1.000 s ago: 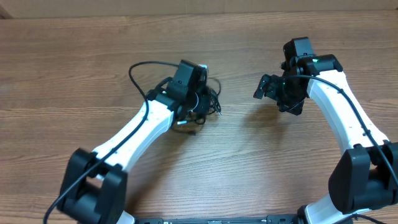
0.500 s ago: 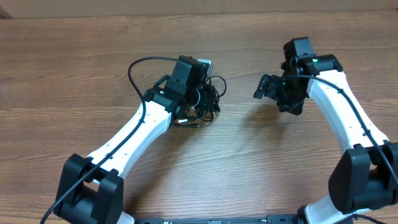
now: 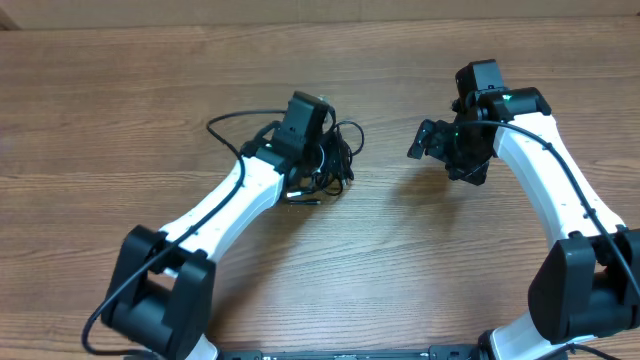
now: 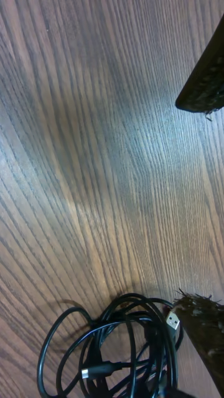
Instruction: Untangle cables
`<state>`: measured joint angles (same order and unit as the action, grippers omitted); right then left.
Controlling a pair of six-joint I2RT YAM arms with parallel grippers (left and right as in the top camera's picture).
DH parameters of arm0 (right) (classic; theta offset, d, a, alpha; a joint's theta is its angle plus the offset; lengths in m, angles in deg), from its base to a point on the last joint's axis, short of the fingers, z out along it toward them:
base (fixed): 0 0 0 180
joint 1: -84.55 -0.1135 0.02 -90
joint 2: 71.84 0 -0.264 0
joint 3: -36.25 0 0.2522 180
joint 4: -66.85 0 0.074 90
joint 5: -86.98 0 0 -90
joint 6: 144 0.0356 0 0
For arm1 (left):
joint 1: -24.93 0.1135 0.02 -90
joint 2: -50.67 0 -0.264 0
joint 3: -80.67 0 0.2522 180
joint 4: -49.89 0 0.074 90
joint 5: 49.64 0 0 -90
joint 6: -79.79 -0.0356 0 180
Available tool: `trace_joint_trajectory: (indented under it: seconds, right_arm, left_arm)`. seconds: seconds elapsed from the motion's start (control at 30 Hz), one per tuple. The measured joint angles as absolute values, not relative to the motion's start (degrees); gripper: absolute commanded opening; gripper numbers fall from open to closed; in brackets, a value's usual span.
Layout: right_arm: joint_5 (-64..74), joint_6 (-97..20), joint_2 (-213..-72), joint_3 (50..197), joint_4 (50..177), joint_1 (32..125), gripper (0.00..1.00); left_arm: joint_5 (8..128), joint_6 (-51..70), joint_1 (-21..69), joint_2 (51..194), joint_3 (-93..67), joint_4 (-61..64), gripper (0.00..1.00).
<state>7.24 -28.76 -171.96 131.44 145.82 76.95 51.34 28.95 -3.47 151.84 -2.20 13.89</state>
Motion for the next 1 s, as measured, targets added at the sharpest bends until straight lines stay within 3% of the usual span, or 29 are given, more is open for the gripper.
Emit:
trace_joint_trajectory:
  seconds: [0.57, 0.63, 0.7, 0.8, 1.0]
  right_arm:
    - [7.2, -28.8, -172.0, 131.4, 146.1, 77.0, 0.91]
    - [7.3, -28.7, -172.0, 131.4, 146.1, 77.0, 0.91]
    - [7.3, -28.8, -172.0, 131.4, 146.2, 77.0, 0.91]
    - [7.3, -28.7, -172.0, 131.4, 146.3, 77.0, 0.91]
    - [7.3, -28.8, -172.0, 131.4, 146.4, 77.0, 0.91]
  left_arm:
    - [48.2, 34.3, -3.5, 153.5, -2.2, 17.6, 0.40]
    - [47.7, 34.5, -3.5, 153.6, -2.2, 17.1, 0.34]
    - [47.2, 34.5, -3.6, 153.9, -2.2, 17.1, 0.19]
    - [46.5, 34.8, -3.6, 154.2, -2.2, 17.4, 0.06]
    - [45.7, 34.6, -3.6, 154.3, -2.2, 18.6, 0.04]
